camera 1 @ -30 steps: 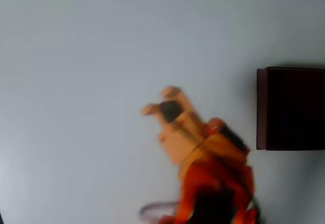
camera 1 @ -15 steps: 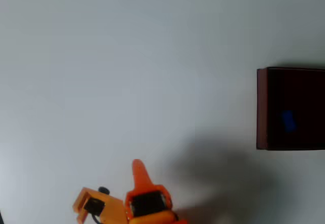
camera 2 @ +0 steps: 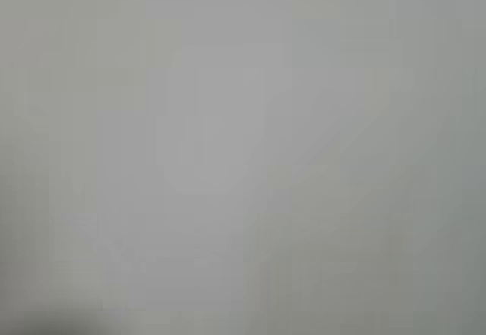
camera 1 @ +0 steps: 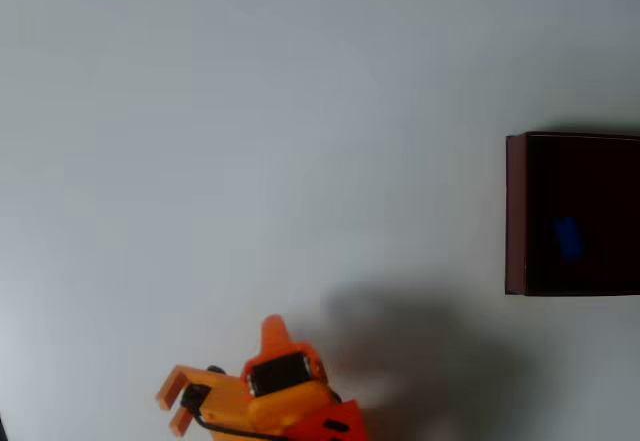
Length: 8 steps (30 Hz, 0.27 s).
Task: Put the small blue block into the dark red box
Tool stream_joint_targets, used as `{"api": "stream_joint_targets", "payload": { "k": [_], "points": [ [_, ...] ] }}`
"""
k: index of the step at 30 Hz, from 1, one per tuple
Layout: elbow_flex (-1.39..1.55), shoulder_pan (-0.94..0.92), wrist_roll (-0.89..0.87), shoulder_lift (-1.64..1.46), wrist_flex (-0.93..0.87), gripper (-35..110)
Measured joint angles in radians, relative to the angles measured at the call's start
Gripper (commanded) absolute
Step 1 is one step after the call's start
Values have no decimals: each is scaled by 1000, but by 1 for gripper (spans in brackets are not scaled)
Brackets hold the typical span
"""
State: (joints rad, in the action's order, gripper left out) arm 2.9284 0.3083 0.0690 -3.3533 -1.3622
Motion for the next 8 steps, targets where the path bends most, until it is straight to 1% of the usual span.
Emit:
{"api": "stream_joint_targets", "payload": {
  "k": [8],
  "points": [
    [55,-6,-3,2,11,0]
  ]
}}
